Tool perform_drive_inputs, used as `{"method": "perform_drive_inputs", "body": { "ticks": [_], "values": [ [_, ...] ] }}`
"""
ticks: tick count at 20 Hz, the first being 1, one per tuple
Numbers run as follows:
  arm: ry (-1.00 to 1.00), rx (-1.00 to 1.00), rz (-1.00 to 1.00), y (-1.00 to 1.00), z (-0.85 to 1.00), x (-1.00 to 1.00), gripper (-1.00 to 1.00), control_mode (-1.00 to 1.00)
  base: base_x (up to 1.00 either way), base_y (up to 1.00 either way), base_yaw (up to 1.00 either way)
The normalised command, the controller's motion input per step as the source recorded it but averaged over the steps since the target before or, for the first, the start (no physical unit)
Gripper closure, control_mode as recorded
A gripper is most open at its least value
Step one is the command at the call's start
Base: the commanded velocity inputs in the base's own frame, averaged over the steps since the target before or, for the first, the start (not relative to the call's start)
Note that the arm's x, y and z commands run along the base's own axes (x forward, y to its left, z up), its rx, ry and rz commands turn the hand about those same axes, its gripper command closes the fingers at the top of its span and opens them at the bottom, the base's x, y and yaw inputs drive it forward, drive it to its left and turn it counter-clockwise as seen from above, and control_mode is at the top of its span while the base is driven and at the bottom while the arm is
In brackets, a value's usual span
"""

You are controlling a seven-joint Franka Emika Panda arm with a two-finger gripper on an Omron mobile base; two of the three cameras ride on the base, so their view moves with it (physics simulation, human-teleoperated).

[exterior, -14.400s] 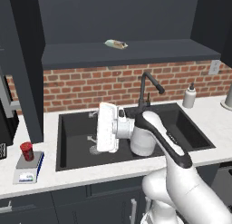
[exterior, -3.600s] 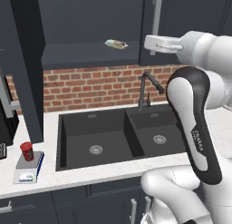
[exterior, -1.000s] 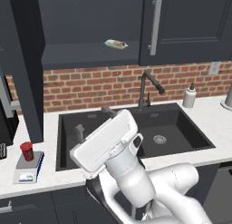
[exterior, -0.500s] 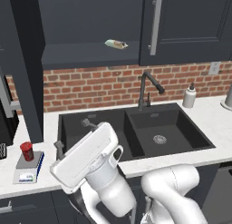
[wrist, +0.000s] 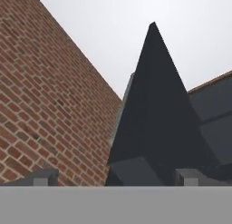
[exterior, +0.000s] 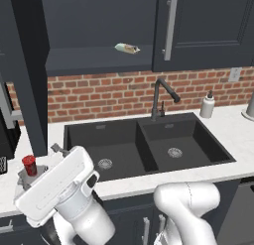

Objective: Pick the yogurt and place it on the digital scale for weighing, and close the cabinet.

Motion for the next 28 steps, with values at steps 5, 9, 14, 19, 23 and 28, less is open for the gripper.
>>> {"method": "perform_drive_inputs", "body": {
  "ticks": [5, 9, 14, 19, 23, 28],
  "values": [
    [0.0, 0.0, 0.0, 0.69, -0.22, 0.01, -1.0, -1.0, 0.0, 0.0, 0.0],
    [-0.01, 0.13, 0.0, 0.29, 0.0, 0.24, -1.0, -1.0, 0.0, 0.0, 0.0],
    [-0.03, 0.22, 0.0, 0.04, 0.02, 0.33, -1.0, -1.0, 0.0, 0.0, 0.0],
    [-0.09, 0.22, 0.0, 0.02, 0.26, 0.07, -1.0, -1.0, 0.0, 0.0, 0.0],
    [-0.17, 0.15, 0.0, 0.15, 0.42, 0.0, -1.0, -1.0, 0.0, 0.0, 0.0],
    [-0.13, 0.18, 0.0, -0.02, 0.47, 0.0, -1.0, -1.0, 0.0, 0.0, 0.0]
  ]
}}
